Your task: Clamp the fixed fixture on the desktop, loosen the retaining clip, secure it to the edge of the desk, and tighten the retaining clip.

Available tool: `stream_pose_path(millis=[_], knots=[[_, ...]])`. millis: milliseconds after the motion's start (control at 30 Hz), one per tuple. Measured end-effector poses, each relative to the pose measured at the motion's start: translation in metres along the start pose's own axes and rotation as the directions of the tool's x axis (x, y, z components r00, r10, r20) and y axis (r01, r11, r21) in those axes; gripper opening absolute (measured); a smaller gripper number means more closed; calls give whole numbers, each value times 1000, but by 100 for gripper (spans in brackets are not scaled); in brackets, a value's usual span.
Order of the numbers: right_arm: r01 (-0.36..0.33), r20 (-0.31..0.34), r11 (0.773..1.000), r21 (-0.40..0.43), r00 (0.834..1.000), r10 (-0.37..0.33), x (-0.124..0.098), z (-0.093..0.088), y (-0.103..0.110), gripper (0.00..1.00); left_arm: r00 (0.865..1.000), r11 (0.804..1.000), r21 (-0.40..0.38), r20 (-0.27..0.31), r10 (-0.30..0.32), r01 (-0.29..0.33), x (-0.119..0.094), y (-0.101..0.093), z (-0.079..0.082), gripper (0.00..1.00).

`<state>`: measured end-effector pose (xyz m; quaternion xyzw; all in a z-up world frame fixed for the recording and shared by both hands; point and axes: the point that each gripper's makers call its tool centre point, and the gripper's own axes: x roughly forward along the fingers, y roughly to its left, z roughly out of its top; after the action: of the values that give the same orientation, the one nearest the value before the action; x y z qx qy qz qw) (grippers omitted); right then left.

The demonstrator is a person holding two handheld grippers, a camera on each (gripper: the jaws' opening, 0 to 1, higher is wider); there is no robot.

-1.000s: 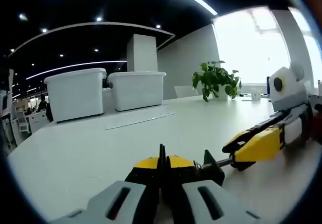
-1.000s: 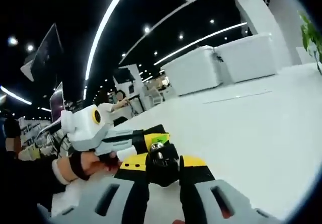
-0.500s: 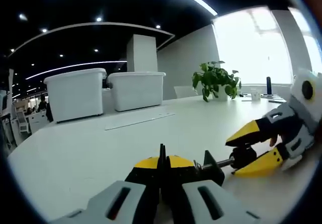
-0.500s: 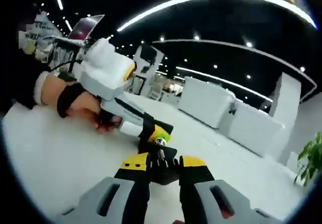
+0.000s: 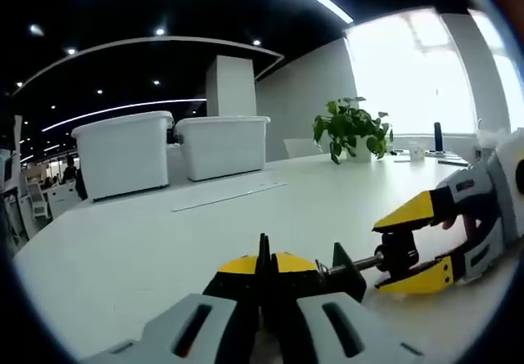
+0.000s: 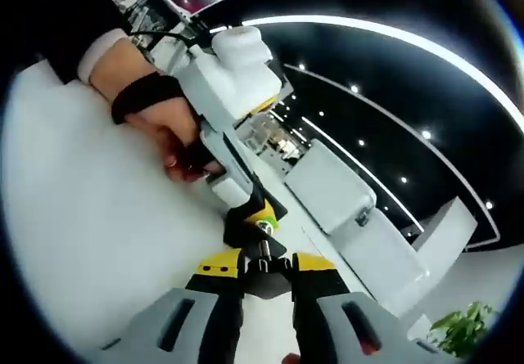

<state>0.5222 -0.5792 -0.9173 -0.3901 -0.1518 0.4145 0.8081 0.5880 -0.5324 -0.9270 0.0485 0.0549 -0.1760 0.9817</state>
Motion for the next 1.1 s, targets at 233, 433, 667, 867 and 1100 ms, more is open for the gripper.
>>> stream_pose_path(millis=[233,433,667,867,1100], knots=[[-3,-5,1000,19,1000,3,-2,0,-2,20,1000,999,41,3,1,-1,0,-1,1,5],[-17,4,979,203,1000,17,-4,3,-13,23,1000,997,83,1,-1,1,0,-1,0,6],[-68,55,597,799,998,40,-4,-14,-30,37,1000,994,110,0,-5,5,1,-3,1,7],[-66,48,417,907,997,52,-3,-30,-31,27,1000,995,102,0,-7,7,1,-2,1,7],[-94,64,322,942,993,103,-4,-26,-20,18,1000,995,98,-1,-7,7,1,-3,1,7]])
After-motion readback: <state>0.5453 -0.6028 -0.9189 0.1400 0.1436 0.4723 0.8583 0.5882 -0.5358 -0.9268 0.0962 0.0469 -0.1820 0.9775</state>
